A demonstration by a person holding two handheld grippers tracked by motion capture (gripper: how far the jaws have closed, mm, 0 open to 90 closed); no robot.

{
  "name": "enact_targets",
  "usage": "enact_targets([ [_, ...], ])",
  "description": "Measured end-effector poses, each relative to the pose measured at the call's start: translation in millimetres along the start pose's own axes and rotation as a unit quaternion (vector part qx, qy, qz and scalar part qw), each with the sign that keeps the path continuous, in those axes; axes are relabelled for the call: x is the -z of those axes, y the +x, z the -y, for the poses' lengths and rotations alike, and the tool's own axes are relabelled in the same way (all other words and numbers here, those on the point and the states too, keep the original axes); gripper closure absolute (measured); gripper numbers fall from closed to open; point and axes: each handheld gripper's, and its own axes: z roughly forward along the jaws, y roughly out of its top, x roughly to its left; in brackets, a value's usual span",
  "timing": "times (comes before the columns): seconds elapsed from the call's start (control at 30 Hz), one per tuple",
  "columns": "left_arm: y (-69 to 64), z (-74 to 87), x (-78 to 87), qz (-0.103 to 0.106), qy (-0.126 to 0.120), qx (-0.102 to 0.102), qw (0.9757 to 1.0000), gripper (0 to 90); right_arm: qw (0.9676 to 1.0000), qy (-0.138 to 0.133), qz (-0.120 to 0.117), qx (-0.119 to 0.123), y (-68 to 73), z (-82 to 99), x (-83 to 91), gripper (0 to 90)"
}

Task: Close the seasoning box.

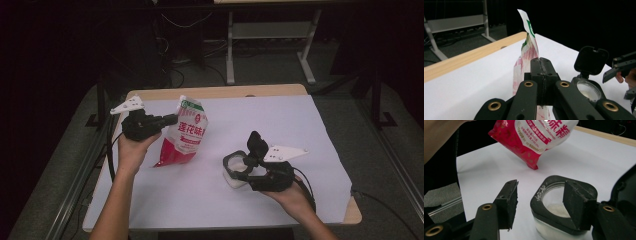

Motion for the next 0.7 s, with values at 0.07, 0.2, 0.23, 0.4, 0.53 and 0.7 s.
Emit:
enact_targets([
  [0.07,-1.8,3.9,4.1,0.000,0.000,0.003,1.0000,89.5,1.0000,0.001,-0.003,0.000,-0.3,1.7,1.1,44.8],
  [0.2,-7.7,11.7,13.4,0.003,0.009,0.002,1.0000,86.8,1.0000,0.004,-0.007,0.004,2.2,2.8,2.1,44.6],
  [0.23,-9.4,14.0,15.8,0.006,0.009,0.001,0.9999,86.7,0.9999,0.004,-0.008,0.004,2.5,3.0,2.4,44.7],
  [0.4,-18.9,23.3,30.0,0.002,0.013,-0.003,0.9999,87.4,0.9999,0.001,-0.011,0.003,3.8,3.5,4.5,44.7],
  [0.53,-27.4,29.9,44.2,-0.014,0.020,-0.020,0.9995,89.1,0.9999,0.001,-0.011,0.004,4.1,3.5,6.6,44.7],
  [0.7,-27.0,44.4,64.8,-0.026,0.021,-0.019,0.9993,89.2,0.9998,0.003,-0.016,0.009,5.7,4.4,7.2,44.7],
])
